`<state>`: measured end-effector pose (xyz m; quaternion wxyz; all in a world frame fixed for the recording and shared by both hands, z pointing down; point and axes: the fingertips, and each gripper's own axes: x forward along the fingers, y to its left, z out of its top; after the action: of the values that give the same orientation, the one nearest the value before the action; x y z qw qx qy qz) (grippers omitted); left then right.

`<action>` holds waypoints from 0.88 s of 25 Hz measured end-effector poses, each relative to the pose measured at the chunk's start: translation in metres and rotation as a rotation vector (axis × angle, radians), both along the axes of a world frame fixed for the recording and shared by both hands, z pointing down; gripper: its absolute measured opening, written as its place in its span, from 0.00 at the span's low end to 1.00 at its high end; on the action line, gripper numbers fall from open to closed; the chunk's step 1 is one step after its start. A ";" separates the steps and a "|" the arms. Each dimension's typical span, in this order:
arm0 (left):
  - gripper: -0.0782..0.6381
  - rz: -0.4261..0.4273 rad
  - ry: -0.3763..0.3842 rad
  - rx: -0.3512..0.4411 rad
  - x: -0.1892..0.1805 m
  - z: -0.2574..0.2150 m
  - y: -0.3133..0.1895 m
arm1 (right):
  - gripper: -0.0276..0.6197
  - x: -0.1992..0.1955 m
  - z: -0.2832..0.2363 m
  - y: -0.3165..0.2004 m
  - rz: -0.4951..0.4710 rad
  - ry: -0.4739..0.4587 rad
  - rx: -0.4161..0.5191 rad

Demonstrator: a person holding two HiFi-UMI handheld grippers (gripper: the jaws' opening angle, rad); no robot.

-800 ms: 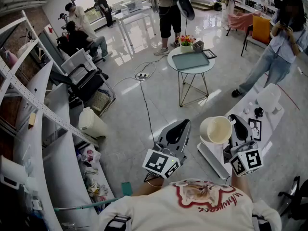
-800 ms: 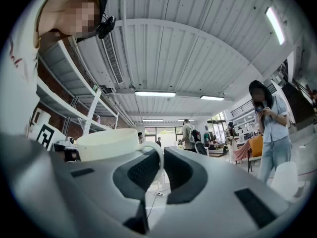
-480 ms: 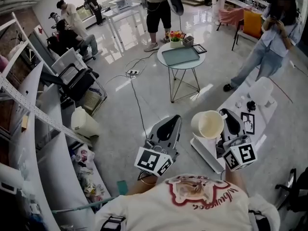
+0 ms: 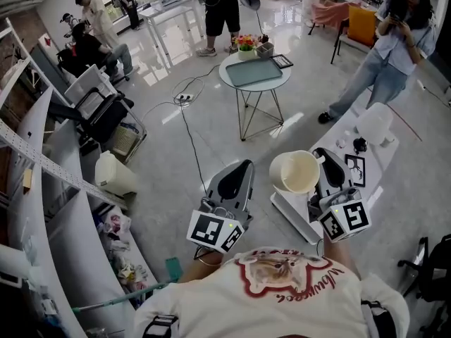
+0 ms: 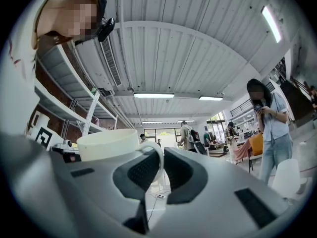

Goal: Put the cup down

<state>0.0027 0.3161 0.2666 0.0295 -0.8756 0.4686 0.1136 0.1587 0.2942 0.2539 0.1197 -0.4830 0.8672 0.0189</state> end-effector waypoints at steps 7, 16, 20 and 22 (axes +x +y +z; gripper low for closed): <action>0.13 -0.037 0.012 -0.003 0.006 0.003 -0.005 | 0.10 0.009 0.004 -0.008 -0.024 -0.005 -0.014; 0.13 -0.136 0.020 -0.038 -0.003 0.018 -0.015 | 0.10 0.016 0.021 -0.033 -0.067 0.003 -0.050; 0.13 -0.148 0.023 -0.034 -0.015 0.022 -0.043 | 0.10 0.007 0.022 -0.059 -0.066 0.000 -0.043; 0.13 -0.146 0.023 -0.032 -0.020 0.023 -0.063 | 0.10 0.001 0.024 -0.076 -0.068 0.009 -0.045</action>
<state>-0.0170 0.2532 0.2900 0.0182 -0.8380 0.5335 0.1135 0.1599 0.2183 0.2782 0.1056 -0.4558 0.8838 -0.0026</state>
